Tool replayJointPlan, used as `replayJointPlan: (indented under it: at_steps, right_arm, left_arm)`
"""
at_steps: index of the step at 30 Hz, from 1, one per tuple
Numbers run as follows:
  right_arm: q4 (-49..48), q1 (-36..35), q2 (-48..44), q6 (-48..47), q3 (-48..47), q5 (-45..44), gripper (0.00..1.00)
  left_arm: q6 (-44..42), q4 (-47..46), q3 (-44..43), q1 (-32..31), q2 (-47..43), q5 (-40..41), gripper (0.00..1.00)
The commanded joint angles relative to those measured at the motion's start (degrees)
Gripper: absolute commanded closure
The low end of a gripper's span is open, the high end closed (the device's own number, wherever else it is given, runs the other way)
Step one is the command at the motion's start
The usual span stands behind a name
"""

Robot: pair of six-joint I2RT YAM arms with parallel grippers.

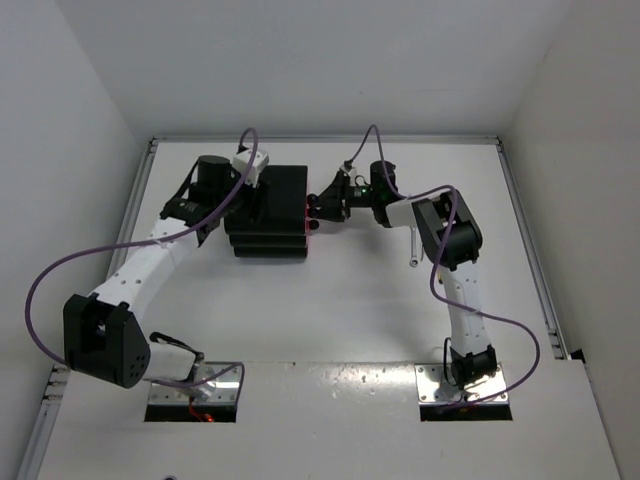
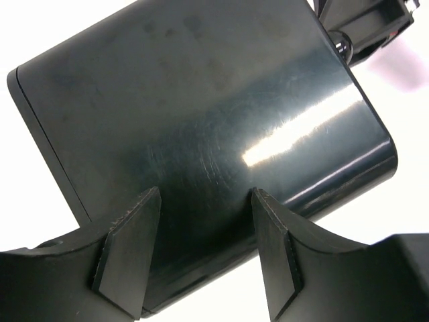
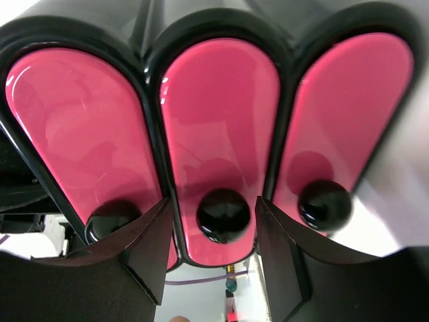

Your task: Sort the tools into containers

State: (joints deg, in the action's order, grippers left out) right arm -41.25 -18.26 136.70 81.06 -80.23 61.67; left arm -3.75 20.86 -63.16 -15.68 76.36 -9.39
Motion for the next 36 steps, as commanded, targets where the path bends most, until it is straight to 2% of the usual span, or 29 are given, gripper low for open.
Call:
replayJointPlan:
  at_steps: [1,16,28,36]
  right_arm:
    - [-4.18,-0.81,-0.03,1.03,-2.48,0.38,0.47]
    - [-4.80,-1.34,-1.09,0.51,1.38,0.38,0.49]
    - [-5.33,-0.82,-2.75,-0.72,3.76,0.38,0.78]
    - [-5.33,3.22,-5.66,-2.39,8.68,1.52,0.81]
  left_arm:
    - [0.41,1.81,1.02,-0.49,1.78,0.77,0.37]
    - [1.46,1.81,-0.04,-0.49,3.89,0.77,0.37]
    - [1.99,1.81,-0.04,-0.49,4.41,1.30,0.37]
    - [3.05,1.29,0.49,-0.49,4.41,2.44,0.37]
